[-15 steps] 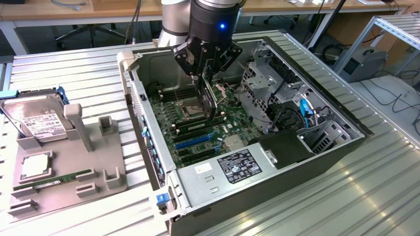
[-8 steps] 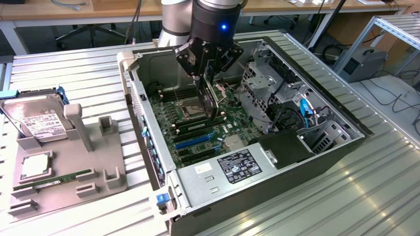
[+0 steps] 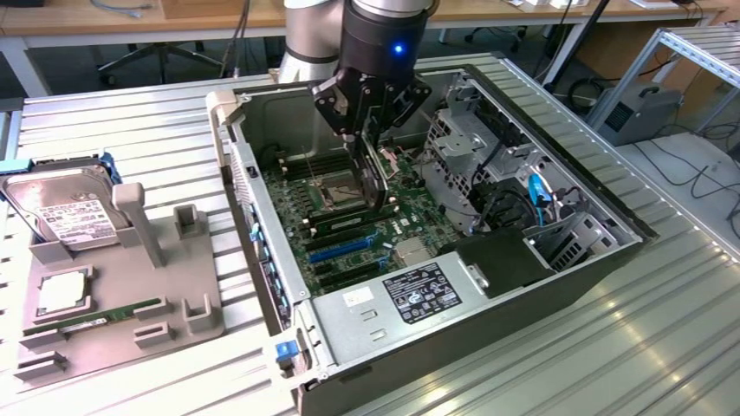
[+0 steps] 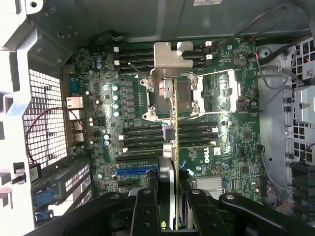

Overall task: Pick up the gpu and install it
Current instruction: 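Pick up the gpu and move the gpu toward the slot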

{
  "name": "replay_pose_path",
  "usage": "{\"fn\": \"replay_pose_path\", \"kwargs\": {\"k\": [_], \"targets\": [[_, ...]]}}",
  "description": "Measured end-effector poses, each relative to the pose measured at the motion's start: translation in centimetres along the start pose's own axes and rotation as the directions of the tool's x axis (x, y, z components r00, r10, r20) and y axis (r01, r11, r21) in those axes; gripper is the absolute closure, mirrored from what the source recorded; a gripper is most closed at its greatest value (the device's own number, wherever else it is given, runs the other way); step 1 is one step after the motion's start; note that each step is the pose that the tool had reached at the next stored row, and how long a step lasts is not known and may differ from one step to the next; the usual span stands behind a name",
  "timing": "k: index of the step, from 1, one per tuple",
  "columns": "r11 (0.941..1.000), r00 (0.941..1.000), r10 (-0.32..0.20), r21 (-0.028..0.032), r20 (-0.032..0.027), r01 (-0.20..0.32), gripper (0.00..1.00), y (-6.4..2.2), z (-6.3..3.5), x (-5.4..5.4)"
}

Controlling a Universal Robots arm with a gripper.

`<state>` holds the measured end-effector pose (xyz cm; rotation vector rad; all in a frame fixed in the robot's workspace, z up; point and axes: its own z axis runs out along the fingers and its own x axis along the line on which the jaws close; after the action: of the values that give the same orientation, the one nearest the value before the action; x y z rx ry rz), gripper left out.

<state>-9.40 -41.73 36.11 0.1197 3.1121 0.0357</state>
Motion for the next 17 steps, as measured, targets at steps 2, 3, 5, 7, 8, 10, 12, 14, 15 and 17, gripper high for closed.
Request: {"fn": "replay_pose_path", "kwargs": {"k": [2,3,5,7,8,10,12,14,15,17], "targets": [[1.0000,1.0000,0.000,0.0000,0.0000,0.000,0.73,0.01,0.04,-0.09],[1.0000,1.0000,0.000,0.0000,0.0000,0.000,0.73,0.01,0.05,-0.13],[1.0000,1.0000,0.000,0.0000,0.0000,0.000,0.73,0.02,0.09,-0.22],[1.0000,1.0000,0.000,0.0000,0.0000,0.000,0.73,0.02,0.13,-0.31],[1.0000,1.0000,0.000,-0.0001,0.0001,0.000,0.73,0.02,0.15,-0.35],[1.0000,1.0000,0.000,0.0000,0.0000,0.000,0.73,0.03,0.18,-0.42],[1.0000,1.0000,0.000,0.0000,0.0001,0.000,0.73,0.03,0.22,-0.49],[1.0000,1.0000,0.000,0.0000,0.0000,0.000,0.73,0.04,0.25,-0.57],[1.0000,1.0000,0.000,0.0001,0.0000,0.000,0.73,0.04,0.27,-0.60],[1.0000,1.0000,0.000,0.0000,0.0000,0.000,0.73,0.04,0.31,-0.66]]}}
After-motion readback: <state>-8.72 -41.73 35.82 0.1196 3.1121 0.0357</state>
